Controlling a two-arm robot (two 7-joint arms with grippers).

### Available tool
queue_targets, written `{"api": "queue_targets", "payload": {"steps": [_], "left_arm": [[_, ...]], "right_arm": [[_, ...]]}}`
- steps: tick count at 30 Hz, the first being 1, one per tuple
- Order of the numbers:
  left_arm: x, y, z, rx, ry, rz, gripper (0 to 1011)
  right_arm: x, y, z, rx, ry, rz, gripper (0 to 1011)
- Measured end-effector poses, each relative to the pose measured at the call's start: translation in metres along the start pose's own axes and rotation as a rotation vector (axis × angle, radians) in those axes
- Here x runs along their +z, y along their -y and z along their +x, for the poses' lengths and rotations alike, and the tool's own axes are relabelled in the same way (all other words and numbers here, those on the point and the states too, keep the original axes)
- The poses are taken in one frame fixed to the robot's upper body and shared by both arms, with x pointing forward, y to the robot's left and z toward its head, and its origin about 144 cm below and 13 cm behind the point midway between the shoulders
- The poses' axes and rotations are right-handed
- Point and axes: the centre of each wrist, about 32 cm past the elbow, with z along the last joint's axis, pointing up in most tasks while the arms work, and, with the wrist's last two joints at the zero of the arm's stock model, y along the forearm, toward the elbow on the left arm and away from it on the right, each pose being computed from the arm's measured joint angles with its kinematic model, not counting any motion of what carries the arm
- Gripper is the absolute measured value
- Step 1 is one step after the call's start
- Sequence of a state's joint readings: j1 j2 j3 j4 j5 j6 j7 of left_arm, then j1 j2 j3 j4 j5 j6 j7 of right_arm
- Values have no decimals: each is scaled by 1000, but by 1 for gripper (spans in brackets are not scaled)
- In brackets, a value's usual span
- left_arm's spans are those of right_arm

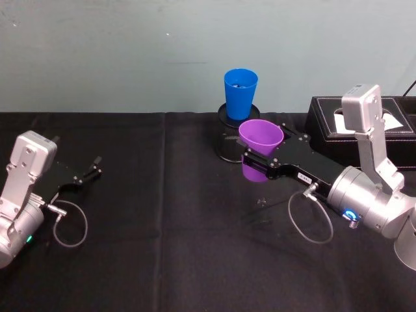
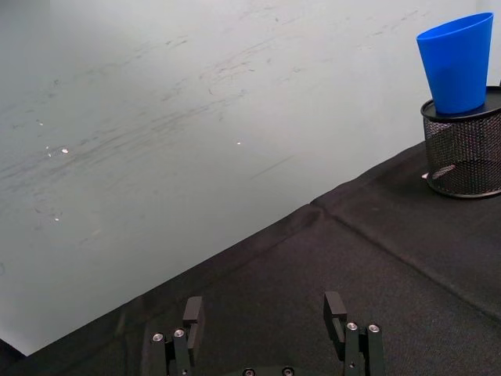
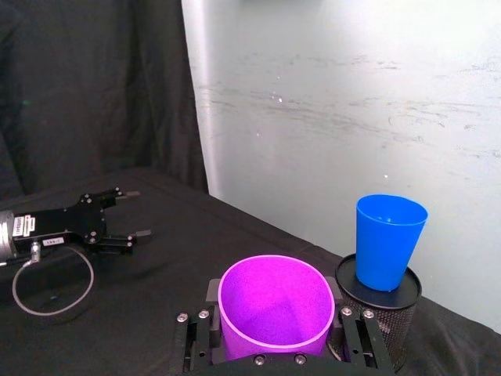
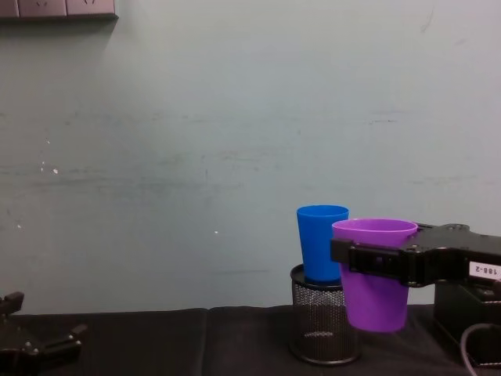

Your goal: Pick up one cup with a gripper and tap it against the other cup.

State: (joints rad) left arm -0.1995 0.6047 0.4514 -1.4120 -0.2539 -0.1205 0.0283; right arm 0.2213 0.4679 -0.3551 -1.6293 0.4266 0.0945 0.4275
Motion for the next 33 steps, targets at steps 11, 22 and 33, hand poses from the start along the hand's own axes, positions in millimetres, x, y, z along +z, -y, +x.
{"api": "queue_targets", "payload": {"steps": [11, 22, 33], "left_arm": [[0, 0, 0, 0, 0, 0, 1000], [0, 0, 0, 0, 0, 0, 1000], [0, 0, 0, 0, 0, 0, 1000]], "right_arm": [[0, 0, 0, 1, 0, 0, 746], [0, 0, 0, 1, 0, 0, 747], [0, 0, 0, 1, 0, 0, 747]]}}
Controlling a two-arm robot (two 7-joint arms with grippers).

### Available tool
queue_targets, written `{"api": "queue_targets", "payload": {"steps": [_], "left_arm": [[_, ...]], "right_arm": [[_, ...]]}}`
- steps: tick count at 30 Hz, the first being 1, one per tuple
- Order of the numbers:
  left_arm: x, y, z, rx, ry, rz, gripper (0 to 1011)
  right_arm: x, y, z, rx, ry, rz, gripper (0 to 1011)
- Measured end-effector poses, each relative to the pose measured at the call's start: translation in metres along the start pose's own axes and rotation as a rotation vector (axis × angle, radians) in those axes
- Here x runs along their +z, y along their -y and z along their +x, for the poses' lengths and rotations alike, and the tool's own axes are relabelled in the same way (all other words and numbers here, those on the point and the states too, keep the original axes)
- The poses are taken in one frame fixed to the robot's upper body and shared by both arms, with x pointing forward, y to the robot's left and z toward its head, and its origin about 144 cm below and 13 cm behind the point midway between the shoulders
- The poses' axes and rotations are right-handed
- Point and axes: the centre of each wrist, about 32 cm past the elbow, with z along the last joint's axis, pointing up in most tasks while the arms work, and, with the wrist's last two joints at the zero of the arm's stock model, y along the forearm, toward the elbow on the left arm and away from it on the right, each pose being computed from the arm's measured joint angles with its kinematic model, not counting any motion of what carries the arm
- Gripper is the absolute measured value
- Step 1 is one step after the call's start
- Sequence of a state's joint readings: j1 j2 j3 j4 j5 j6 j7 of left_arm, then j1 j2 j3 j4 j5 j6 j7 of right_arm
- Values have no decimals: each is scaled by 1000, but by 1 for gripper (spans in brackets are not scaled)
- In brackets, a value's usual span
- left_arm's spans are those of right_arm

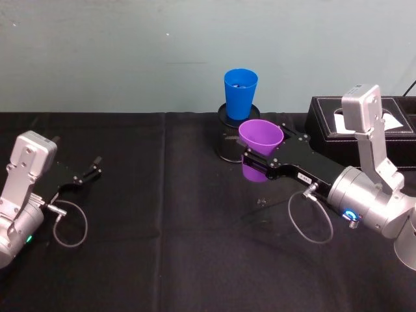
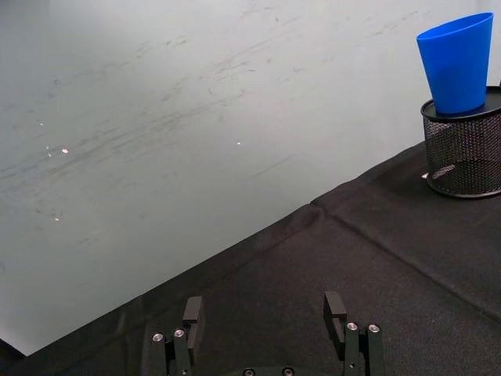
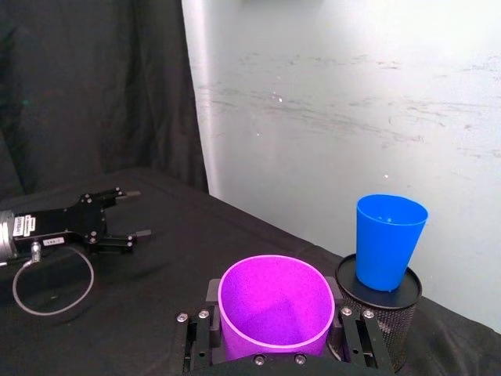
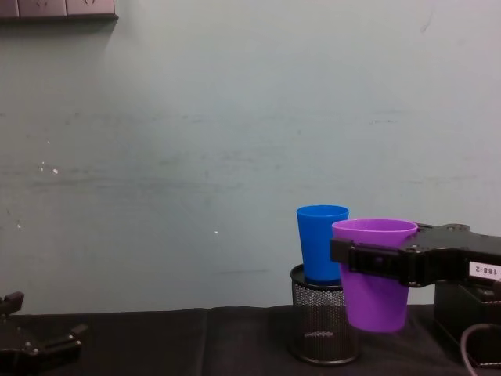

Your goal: Pick up one cup with a gripper and tap it against the other cup.

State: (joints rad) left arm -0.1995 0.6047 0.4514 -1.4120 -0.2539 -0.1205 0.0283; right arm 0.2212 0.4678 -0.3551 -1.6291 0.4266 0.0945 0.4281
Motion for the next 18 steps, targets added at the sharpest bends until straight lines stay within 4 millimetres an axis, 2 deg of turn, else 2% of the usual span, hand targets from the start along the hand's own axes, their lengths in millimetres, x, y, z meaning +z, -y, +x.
{"api": "queue_targets", "payload": {"steps": [18], "left_arm": [[0, 0, 0, 0, 0, 0, 1000]], "right_arm": [[0, 0, 0, 0, 0, 0, 747]]}}
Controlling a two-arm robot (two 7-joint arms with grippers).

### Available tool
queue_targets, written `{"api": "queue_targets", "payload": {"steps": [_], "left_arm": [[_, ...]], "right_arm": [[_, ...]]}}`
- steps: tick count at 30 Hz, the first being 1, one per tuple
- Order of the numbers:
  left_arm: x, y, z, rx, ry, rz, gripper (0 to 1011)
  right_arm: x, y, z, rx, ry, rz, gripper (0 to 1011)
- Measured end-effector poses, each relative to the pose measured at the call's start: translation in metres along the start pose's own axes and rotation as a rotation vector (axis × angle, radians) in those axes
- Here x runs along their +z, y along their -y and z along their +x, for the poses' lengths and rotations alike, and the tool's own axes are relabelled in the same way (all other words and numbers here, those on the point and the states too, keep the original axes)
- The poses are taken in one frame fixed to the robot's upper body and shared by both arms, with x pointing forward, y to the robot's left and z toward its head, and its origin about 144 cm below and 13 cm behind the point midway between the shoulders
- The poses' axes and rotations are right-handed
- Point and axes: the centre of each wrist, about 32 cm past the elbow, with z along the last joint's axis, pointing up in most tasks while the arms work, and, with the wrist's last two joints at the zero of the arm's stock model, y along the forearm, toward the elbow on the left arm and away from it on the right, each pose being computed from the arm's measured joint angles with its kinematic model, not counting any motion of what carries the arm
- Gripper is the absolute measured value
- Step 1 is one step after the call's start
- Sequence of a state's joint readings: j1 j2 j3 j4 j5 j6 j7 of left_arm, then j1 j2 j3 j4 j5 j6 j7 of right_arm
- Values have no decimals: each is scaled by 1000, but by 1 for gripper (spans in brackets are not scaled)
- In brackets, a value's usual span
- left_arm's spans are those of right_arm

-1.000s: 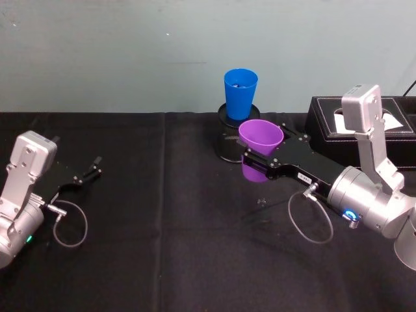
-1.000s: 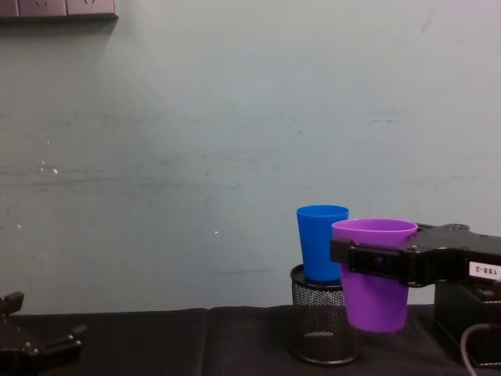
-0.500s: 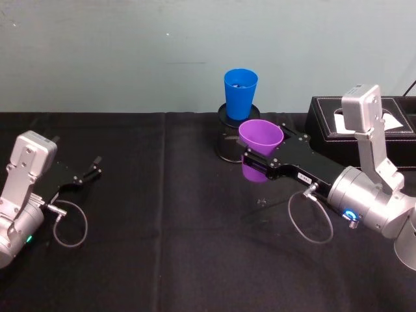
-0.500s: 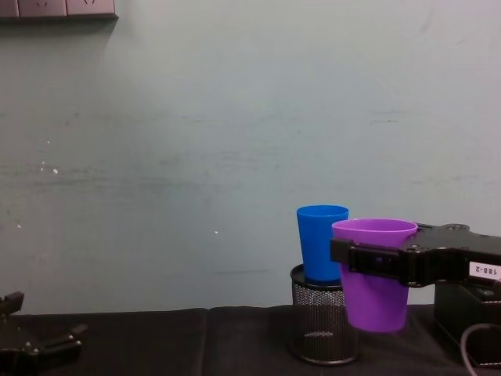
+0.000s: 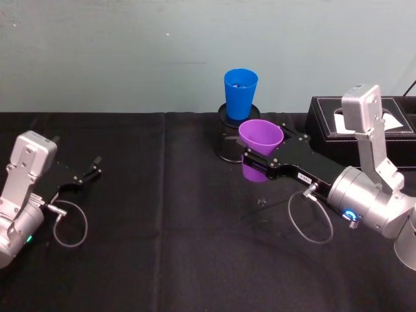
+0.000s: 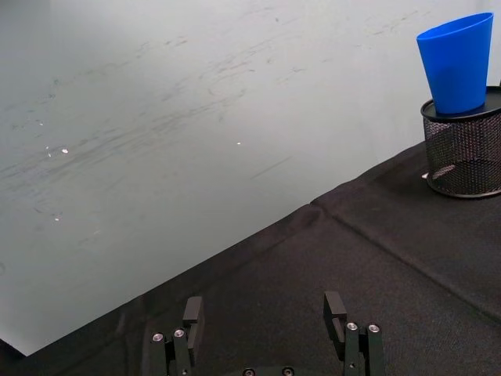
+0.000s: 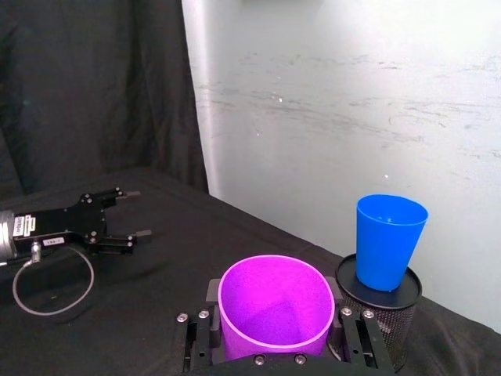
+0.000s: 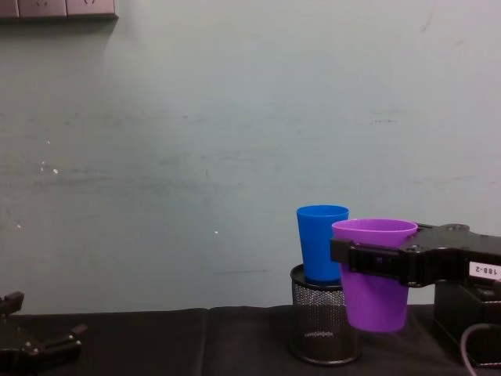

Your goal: Pick up one cup with a gripper and tap it against the other cup.

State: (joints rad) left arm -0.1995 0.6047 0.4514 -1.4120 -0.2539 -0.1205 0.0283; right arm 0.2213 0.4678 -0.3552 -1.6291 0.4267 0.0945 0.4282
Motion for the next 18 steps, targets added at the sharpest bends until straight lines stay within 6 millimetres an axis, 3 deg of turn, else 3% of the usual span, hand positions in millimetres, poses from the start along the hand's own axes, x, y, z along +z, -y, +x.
{"api": "queue_targets", "payload": {"steps": [18], "left_arm": [[0, 0, 0, 0, 0, 0, 1000]], "right_arm": [[0, 0, 0, 0, 0, 0, 747]]}}
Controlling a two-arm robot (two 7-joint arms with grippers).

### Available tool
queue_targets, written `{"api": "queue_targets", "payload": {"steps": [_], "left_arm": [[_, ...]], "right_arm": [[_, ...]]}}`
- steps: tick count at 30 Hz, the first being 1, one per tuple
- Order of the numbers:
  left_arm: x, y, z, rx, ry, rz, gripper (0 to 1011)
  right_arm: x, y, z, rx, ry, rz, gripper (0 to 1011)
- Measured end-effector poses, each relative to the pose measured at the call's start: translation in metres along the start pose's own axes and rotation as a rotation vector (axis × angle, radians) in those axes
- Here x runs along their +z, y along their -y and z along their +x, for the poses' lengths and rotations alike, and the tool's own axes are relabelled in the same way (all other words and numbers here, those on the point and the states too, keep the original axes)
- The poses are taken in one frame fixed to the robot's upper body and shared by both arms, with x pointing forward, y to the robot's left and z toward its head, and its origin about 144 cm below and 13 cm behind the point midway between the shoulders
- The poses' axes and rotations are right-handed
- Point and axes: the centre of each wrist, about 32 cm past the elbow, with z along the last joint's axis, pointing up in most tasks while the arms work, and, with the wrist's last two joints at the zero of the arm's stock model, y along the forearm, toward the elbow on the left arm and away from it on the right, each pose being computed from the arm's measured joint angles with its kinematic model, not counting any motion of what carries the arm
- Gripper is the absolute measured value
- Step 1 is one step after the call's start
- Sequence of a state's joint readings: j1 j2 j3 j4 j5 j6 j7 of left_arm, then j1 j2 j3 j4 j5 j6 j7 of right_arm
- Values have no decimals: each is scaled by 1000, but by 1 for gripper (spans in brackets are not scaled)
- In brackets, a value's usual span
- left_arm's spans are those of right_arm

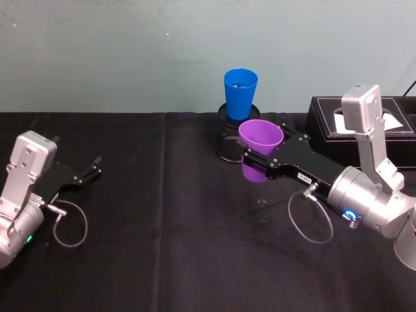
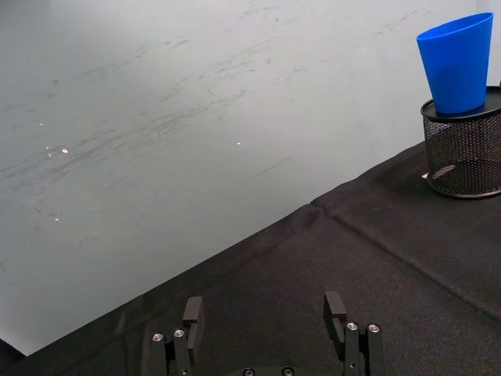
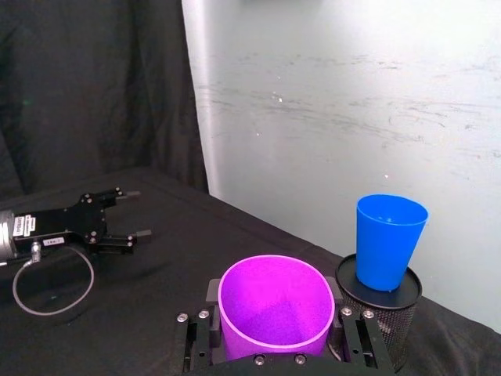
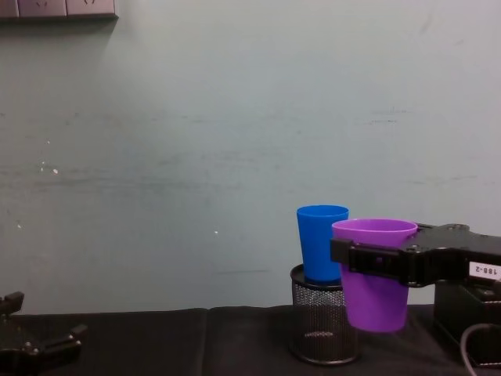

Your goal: Pick up one cup with a gripper and tap it against the other cup.

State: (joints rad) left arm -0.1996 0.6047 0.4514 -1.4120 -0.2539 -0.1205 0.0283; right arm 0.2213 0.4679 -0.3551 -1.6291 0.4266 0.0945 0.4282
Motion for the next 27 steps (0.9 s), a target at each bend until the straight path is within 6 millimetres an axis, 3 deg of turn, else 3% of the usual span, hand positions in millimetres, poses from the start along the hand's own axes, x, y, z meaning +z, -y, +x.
{"api": "queue_targets", "payload": {"steps": [27], "left_arm": [[0, 0, 0, 0, 0, 0, 1000]], "right_arm": [[0, 0, 0, 0, 0, 0, 747]]}}
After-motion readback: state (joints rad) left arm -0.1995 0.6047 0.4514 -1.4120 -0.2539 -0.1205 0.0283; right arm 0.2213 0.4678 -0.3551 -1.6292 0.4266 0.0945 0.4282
